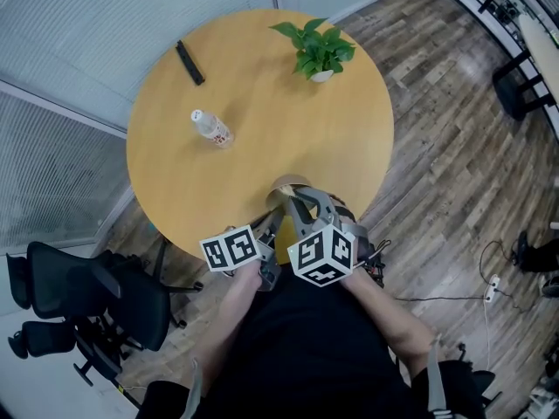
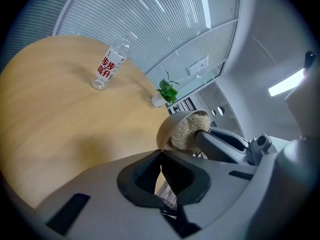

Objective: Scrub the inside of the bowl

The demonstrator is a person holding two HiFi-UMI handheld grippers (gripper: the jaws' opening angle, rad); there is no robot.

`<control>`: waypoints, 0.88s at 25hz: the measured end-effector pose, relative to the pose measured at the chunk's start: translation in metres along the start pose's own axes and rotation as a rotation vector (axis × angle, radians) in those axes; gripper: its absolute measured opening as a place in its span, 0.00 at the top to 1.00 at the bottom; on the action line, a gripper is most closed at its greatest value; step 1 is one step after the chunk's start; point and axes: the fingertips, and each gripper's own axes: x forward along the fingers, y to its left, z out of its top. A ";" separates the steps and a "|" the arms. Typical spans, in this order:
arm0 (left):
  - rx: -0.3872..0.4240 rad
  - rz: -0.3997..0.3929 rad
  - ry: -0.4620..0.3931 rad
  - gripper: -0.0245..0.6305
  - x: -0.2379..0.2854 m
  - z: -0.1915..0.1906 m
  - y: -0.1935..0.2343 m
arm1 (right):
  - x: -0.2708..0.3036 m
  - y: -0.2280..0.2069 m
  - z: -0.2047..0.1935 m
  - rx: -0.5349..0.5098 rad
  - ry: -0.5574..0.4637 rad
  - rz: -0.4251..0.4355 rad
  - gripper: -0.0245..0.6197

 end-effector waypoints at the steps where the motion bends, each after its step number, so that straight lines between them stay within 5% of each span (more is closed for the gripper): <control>1: 0.006 -0.008 0.002 0.94 -0.001 -0.001 -0.002 | 0.001 0.003 0.000 -0.010 0.003 -0.001 0.90; 7: 0.055 -0.014 -0.009 0.93 -0.004 0.003 -0.005 | 0.013 0.031 -0.010 -0.061 0.059 0.070 0.90; 10: 0.059 0.026 -0.005 0.94 -0.007 0.003 0.006 | 0.017 0.049 -0.022 -0.171 0.111 0.147 0.90; 15: 0.067 0.064 0.014 0.94 -0.008 0.002 0.018 | 0.016 0.051 -0.039 -0.746 0.156 0.109 0.91; 18: 0.082 0.056 0.024 0.94 -0.005 0.003 0.015 | 0.016 0.046 -0.020 -0.947 0.024 0.056 0.91; 22: 0.089 0.057 0.010 0.94 -0.007 0.009 0.012 | 0.012 0.059 -0.015 -1.234 -0.102 0.159 0.90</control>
